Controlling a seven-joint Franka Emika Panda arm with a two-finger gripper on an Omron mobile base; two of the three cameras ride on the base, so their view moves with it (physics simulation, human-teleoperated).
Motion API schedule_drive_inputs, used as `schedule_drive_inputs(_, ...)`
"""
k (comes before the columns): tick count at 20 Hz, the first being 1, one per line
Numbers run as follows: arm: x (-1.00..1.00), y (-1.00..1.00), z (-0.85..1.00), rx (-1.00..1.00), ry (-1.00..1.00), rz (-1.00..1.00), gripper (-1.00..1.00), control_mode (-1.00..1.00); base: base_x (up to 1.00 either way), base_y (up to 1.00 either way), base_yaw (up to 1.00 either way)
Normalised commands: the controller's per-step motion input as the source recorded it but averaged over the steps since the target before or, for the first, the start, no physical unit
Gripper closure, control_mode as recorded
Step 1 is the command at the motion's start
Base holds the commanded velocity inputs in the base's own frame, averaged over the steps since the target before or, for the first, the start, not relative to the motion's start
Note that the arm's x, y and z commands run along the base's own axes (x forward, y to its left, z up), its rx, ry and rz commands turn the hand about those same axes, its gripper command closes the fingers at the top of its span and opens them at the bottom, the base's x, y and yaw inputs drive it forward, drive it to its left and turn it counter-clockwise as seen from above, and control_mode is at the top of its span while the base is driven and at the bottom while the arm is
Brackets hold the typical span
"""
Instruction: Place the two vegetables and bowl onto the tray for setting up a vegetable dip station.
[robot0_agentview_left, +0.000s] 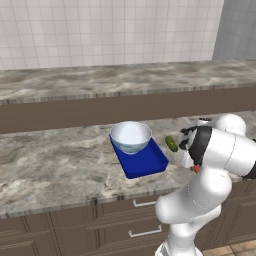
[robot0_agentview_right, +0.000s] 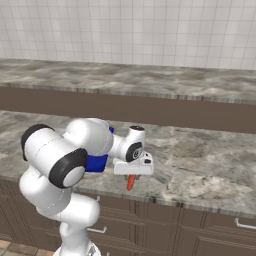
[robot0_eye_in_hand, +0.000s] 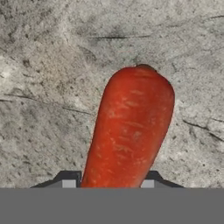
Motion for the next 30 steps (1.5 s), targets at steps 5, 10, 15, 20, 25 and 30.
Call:
schedule_drive_inputs(5,-0.21,0.0,0.32,0.11,0.04,-0.04,1.0,-1.0,0.0,0.0,0.0)
schedule_drive_inputs(10,-0.25,0.02,0.38,0.17,0.0,0.0,1.0,-1.0,0.0,0.0,0.0)
schedule_drive_inputs(15,-0.19,0.09,0.35,0.11,0.0,0.0,1.0,-1.0,0.0,0.0,0.0)
schedule_drive_inputs(20,-0.2,0.13,0.29,0.08,0.0,0.02,1.0,-1.0,0.0,0.0,0.0)
schedule_drive_inputs(25,-0.16,0.14,0.24,0.04,0.0,0.05,1.0,-1.0,0.0,0.0,0.0)
schedule_drive_inputs(30,-0.07,0.23,0.2,0.06,-0.01,0.14,1.0,-1.0,0.0,0.0,0.0)
